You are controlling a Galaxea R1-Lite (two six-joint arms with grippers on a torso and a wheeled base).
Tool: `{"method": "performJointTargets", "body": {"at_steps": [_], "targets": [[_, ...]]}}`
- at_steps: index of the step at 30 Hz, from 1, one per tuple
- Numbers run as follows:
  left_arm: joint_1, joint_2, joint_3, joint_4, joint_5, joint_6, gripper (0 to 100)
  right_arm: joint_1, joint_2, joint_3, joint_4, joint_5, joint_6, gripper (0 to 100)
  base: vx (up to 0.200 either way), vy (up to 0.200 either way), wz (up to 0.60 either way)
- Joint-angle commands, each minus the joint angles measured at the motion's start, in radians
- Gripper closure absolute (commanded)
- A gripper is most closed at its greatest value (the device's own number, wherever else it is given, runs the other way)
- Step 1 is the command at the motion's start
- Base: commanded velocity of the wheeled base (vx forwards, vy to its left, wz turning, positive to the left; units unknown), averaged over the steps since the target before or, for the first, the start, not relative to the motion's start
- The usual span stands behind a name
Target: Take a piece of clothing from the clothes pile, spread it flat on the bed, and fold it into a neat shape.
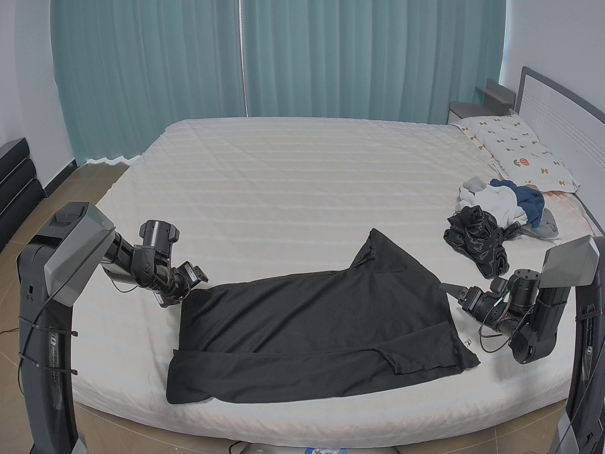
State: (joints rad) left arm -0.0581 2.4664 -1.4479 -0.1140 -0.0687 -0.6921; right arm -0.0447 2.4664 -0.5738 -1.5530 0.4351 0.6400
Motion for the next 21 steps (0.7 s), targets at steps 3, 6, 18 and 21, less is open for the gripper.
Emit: {"method": "performJointTargets", "body": {"at_steps": [3, 6, 18, 21], "targets": [[0.0, 0.034, -0.019, -0.001, 0.037, 0.0, 100, 0.005, -0.003, 0.0, -0.01, -0.001, -0.005, 0, 0.0, 0.0, 0.0], [0.004, 0.034, -0.037, -0.012, 0.066, -0.014, 100, 0.028, -0.012, 0.005, -0.01, -0.026, 0.0, 0, 0.0, 0.0, 0.0], [0.043, -0.007, -0.016, -0.073, 0.109, -0.158, 100, 0.12, -0.063, -0.124, 0.088, -0.115, -0.006, 0, 0.0, 0.0, 0.0], [0.052, -0.021, -0.006, -0.073, 0.107, -0.167, 100, 0.12, -0.067, -0.205, 0.185, -0.115, -0.011, 0, 0.0, 0.0, 0.0]]}}
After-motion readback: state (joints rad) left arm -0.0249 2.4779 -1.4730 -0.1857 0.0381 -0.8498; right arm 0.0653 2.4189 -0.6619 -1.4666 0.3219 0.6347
